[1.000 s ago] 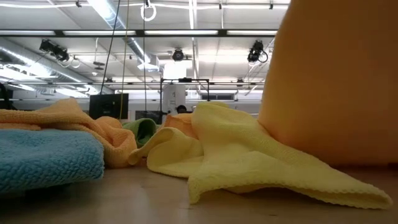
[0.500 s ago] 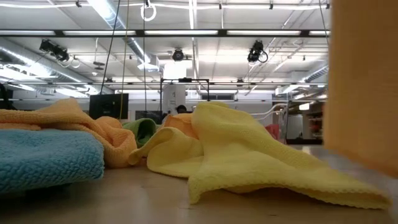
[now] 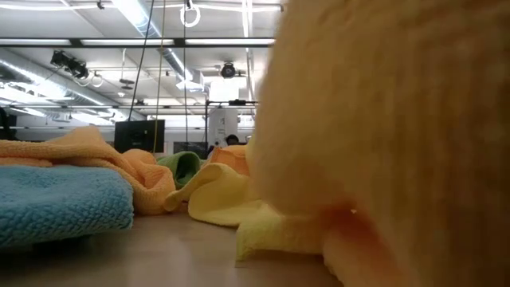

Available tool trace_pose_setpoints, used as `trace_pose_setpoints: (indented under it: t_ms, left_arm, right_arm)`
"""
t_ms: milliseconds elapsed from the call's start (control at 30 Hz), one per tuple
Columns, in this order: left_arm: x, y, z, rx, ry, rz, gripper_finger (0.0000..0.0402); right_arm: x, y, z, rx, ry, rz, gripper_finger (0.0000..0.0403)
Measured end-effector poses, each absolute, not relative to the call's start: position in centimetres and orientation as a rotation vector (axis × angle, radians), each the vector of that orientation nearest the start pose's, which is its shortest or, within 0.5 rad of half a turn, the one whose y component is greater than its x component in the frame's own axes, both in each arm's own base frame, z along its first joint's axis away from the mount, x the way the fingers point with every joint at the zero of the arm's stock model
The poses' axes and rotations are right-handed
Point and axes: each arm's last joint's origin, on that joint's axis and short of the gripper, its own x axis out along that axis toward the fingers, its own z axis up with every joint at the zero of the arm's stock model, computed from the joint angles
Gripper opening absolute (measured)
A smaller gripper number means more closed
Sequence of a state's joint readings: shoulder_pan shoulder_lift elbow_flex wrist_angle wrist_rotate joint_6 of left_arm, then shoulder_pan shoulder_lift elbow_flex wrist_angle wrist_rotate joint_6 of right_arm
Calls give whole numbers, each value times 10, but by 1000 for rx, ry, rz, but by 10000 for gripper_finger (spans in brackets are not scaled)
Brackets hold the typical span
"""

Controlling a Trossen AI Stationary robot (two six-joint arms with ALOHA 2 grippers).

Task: Fold microfiber towels
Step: Fold the right orange microfiber cloth

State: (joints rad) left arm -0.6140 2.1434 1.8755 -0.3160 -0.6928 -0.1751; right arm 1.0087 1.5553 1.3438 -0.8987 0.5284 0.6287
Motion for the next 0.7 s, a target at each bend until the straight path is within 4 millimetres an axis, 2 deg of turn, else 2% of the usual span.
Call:
trace_pose_setpoints:
  t_ms: [167, 367, 567, 700]
  left_arm:
    - [410, -271, 267, 158, 481, 41, 23]
    - [409, -276, 267, 148, 501, -83, 10]
    - [409, -278, 266, 146, 519, -163, 26]
    - [409, -278, 266, 169, 519, -169, 17]
  right_arm:
    - [189, 252, 270, -223, 799, 148, 93]
    - [209, 252, 264, -268, 665, 220, 104]
    - [222, 249, 267, -289, 627, 281, 165]
    - [237, 249, 261, -284, 613, 318, 207]
